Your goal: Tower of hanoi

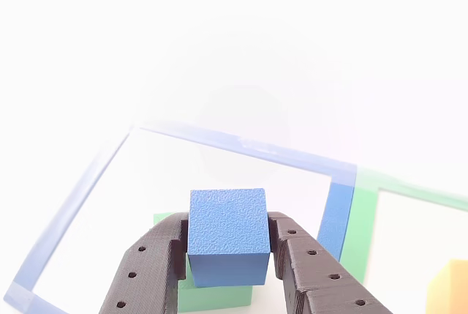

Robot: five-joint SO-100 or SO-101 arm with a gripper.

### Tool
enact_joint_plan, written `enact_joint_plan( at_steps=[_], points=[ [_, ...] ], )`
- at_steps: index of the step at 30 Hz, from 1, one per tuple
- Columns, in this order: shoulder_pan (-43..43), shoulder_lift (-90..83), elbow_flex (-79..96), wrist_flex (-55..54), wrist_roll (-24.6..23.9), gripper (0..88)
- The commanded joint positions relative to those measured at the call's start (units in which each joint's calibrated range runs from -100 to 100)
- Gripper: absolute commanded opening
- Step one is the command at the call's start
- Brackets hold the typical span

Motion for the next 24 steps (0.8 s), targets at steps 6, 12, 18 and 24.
enact_joint_plan(
  at_steps=[6,12,18,24],
  points=[
    [-1.73,-16.10,-4.38,14.85,0.59,2.5],
    [-0.10,-29.10,-6.65,32.26,0.59,2.3],
    [6.23,-38.71,-7.74,47.32,0.59,1.7],
    [11.50,-49.85,-16.83,72.90,0.59,1.7]
  ],
)
